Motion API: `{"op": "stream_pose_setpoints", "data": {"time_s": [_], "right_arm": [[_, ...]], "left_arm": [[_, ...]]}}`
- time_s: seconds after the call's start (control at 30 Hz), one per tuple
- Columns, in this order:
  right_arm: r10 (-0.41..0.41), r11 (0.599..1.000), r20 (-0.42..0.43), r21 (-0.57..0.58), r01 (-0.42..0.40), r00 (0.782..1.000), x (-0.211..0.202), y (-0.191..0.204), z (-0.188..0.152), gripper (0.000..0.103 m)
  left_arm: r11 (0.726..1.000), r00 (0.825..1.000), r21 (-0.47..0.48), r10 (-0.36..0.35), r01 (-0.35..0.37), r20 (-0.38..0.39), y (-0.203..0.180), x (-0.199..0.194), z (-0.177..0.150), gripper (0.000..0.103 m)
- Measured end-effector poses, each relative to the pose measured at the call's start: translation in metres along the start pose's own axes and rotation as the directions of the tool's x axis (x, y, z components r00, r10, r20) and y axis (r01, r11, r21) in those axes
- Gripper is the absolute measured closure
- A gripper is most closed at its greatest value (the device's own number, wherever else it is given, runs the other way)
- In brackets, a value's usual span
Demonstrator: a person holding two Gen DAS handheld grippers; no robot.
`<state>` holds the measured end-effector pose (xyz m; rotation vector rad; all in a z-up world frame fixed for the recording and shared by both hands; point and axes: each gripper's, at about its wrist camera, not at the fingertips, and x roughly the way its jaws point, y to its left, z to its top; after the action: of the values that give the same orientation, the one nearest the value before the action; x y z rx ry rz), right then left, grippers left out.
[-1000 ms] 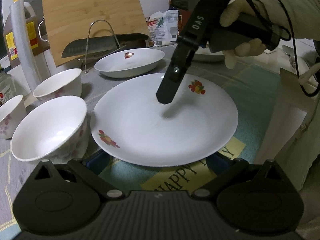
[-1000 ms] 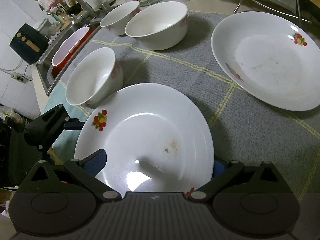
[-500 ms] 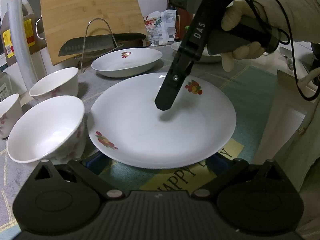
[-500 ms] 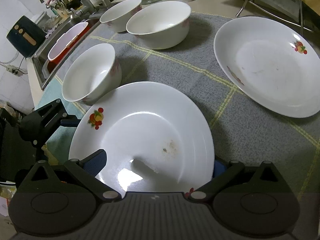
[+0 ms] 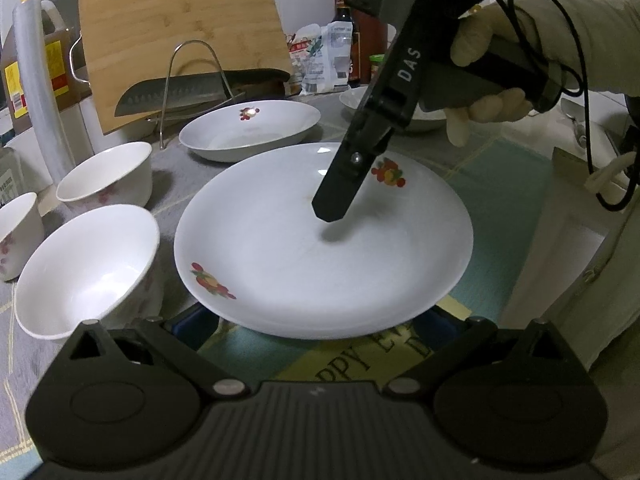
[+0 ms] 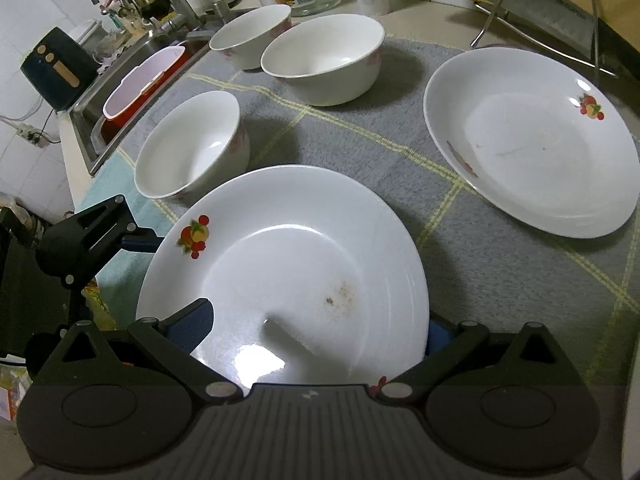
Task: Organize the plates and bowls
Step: 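Lift the floral plate and carry it toward the stained plate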
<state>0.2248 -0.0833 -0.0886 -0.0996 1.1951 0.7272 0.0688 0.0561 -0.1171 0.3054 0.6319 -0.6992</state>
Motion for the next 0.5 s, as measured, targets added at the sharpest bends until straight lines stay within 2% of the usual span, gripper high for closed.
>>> {"op": "stream_pose_setpoints", "data": {"time_s": [0.5], "right_arm": [[0.017, 0.999, 0.029, -0.032, -0.016, 0.999, -0.026, -0.016, -0.011, 0.0]], "left_arm": [[1.0, 1.0, -0.007, 0.018, -0.018, -0.004, -0.023, 0.003, 0.024, 0.001]]}}
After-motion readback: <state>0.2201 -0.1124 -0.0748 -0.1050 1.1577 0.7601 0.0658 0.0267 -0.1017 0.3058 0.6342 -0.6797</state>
